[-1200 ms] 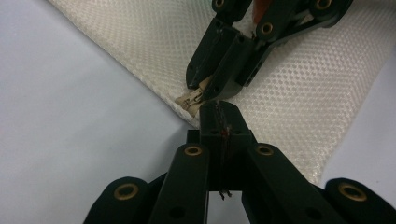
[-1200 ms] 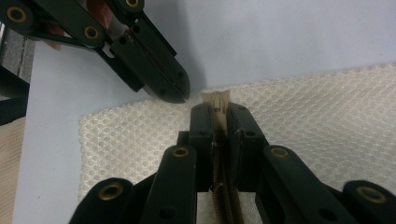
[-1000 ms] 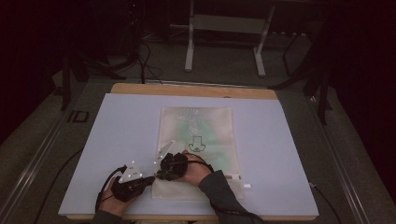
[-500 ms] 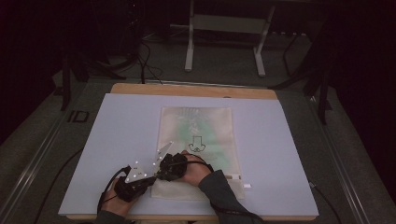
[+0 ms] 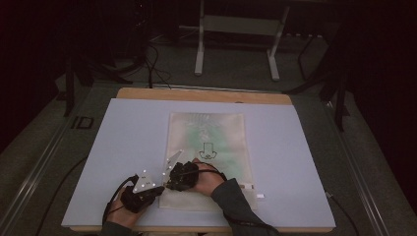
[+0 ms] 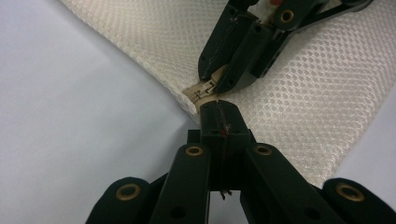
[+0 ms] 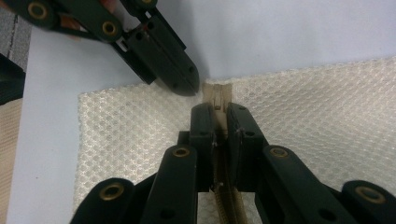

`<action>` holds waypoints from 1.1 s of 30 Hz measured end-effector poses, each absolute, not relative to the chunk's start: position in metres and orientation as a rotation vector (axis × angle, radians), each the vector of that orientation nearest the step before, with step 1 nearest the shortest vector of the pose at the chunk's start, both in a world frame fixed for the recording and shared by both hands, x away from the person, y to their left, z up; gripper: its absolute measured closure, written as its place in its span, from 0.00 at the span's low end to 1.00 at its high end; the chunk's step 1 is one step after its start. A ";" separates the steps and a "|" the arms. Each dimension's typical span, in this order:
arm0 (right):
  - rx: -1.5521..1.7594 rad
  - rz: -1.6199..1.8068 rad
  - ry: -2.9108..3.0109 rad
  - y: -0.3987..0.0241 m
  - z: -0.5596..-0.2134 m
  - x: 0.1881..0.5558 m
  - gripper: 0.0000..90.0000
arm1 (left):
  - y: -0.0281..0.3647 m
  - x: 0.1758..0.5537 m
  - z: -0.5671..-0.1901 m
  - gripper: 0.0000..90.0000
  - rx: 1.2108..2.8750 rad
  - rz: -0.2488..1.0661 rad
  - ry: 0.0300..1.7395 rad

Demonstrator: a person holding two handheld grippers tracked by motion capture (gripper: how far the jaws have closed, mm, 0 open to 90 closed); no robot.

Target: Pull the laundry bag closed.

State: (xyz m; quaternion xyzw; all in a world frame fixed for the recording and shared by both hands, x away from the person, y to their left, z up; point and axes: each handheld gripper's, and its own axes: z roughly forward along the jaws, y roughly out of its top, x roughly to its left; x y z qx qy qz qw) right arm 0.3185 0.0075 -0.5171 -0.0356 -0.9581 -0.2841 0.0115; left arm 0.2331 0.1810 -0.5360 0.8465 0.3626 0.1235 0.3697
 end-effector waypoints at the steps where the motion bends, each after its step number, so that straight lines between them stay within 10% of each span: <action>1: -0.114 -0.890 -2.985 0.007 -0.517 0.319 0.91 | 0.182 0.234 -0.536 1.00 2.171 0.308 0.924; 33: -0.058 -0.862 -3.014 -0.004 -0.515 0.317 0.91 | 0.176 0.234 -0.536 1.00 2.170 0.312 0.955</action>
